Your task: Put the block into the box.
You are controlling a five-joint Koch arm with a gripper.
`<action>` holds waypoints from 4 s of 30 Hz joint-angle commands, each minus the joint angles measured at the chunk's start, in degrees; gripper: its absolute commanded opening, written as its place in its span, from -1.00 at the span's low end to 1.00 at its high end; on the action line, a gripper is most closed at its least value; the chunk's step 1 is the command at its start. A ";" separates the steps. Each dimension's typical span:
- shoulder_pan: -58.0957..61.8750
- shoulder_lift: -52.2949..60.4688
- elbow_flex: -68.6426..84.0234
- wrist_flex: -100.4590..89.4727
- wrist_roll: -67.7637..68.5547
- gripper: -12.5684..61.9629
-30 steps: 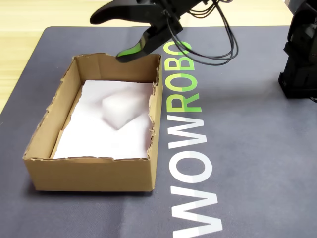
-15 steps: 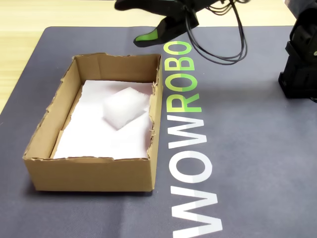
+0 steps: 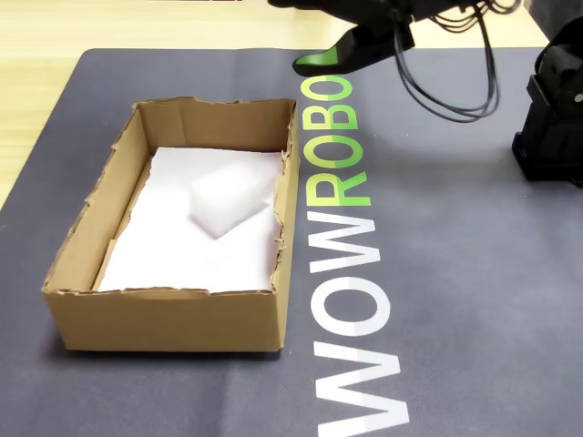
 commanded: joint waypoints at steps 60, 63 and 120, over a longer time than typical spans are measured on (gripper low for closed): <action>4.83 16.61 34.80 -29.62 2.11 0.27; 4.83 16.61 34.80 -29.62 2.02 0.27; 4.39 15.91 28.92 -14.06 1.49 0.23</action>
